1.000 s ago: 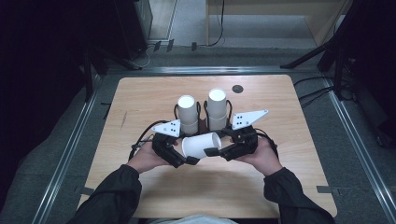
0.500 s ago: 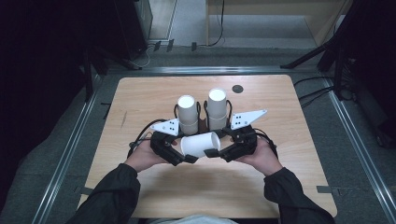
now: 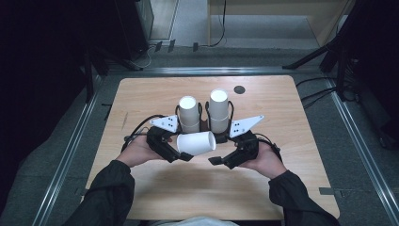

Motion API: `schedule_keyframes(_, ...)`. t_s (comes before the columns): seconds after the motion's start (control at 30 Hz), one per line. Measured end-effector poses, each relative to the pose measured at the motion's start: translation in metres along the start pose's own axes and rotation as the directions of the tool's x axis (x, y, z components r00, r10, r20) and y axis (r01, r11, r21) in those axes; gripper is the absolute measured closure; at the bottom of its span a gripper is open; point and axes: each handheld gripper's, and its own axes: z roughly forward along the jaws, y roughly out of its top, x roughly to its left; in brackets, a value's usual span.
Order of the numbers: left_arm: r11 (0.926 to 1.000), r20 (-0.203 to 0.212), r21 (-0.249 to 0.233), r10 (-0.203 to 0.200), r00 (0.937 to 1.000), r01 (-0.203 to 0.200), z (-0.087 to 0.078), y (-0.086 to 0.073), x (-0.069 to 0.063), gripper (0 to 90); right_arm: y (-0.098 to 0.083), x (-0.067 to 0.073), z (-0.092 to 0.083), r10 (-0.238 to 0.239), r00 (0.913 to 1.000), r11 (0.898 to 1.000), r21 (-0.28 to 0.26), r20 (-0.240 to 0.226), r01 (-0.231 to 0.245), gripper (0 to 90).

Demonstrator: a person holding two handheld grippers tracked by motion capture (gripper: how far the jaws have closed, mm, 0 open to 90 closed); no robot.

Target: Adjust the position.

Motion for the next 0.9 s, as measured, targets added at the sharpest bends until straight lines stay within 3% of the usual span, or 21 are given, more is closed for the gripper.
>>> schedule_keyframes(0.13,0.9972,-0.008,0.073,0.015,0.9998,-0.015,0.008,0.004,0.0,21.9,-0.004,0.0,0.002,0.0,0.9999,1.0,0.019,0.011,0.0,23.5)
schedule_keyframes(0.23,0.995,-0.003,0.098,0.021,0.9998,-0.02,0.011,0.005,0.0,21.9,-0.005,0.001,0.001,0.004,0.9999,1.0,0.026,0.017,-0.004,23.5)
schedule_keyframes(0.3,0.9912,0.024,0.13,0.02,0.9995,-0.023,0.016,0.007,0.0,21.6,-0.008,0.001,0.001,-0.007,0.9995,0.999,0.039,0.029,0.006,23.5)
schedule_keyframes(0.43,0.987,0.039,0.159,0.019,0.9991,-0.025,0.022,0.008,0.001,21.6,-0.012,0.0,0.001,-0.009,0.9993,0.998,0.055,0.037,0.007,23.5)
schedule_keyframes(0.6,0.9749,0.035,0.22,0.025,0.9991,-0.032,0.031,0.01,0.0,21.6,-0.015,0.001,0.004,-0.019,0.9992,0.997,0.078,0.034,0.016,23.5)
schedule_keyframes(0.63,0.9694,0.033,0.242,0.035,0.9989,-0.041,0.034,0.01,-0.001,21.6,-0.016,0.001,0.006,-0.024,0.9991,0.996,0.089,0.035,0.021,23.5)
schedule_keyframes(0.67,0.9694,0.033,0.242,0.035,0.9989,-0.041,0.034,0.01,-0.001,21.6,-0.016,0.001,0.006,-0.024,0.9991,0.996,0.089,0.035,0.021,23.5)
schedule_keyframes(0.73,0.9612,0.041,0.271,0.044,0.9982,-0.053,0.04,0.01,-0.003,21.6,-0.017,0.002,0.01,-0.03,0.9989,0.994,0.103,0.037,0.026,23.5)
schedule_keyframes(0.9,0.9486,0.057,0.309,0.056,0.9968,-0.071,0.048,0.009,-0.006,21.5,-0.017,0.002,0.015,-0.037,0.9989,0.993,0.112,0.028,0.033,24.1)
